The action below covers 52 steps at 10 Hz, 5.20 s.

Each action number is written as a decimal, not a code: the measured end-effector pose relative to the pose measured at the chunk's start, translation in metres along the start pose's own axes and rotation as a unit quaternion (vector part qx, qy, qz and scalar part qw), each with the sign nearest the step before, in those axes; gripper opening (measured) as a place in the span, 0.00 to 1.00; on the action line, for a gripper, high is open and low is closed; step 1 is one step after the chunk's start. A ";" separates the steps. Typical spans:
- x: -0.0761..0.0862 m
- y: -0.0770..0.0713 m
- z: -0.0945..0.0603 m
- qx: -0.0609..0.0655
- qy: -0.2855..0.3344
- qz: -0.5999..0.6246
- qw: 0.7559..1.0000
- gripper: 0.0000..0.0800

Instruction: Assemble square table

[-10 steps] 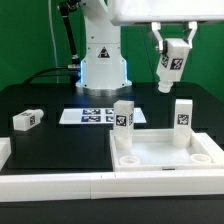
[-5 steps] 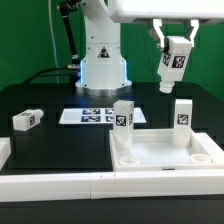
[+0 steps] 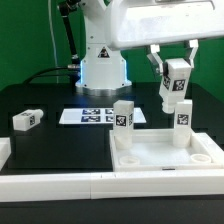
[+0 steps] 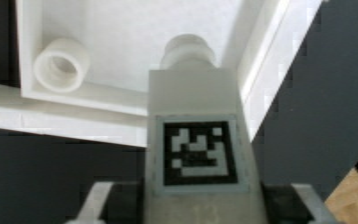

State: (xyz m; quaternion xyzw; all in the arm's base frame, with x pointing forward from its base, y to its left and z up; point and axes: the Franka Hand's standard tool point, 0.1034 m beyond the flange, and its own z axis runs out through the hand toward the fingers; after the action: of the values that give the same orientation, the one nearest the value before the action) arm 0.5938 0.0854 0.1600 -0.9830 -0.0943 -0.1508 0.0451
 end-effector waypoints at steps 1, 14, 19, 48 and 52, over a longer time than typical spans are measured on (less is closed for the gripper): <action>0.010 -0.007 0.005 -0.013 0.019 0.018 1.000 0.36; 0.003 -0.015 0.034 -0.026 0.039 0.053 0.997 0.36; 0.004 -0.026 0.049 -0.032 0.073 0.083 0.993 0.36; 0.005 -0.027 0.071 -0.049 0.094 0.103 0.989 0.36; -0.002 -0.027 0.080 -0.056 0.101 0.099 0.988 0.36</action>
Offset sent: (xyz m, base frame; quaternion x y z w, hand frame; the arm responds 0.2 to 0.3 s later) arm 0.0000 0.0000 0.0000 0.0000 0.0000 0.0000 1.0000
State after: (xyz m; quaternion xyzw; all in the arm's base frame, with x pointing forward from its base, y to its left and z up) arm 0.6095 0.1207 0.0853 -0.9682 0.0166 -0.2493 0.0144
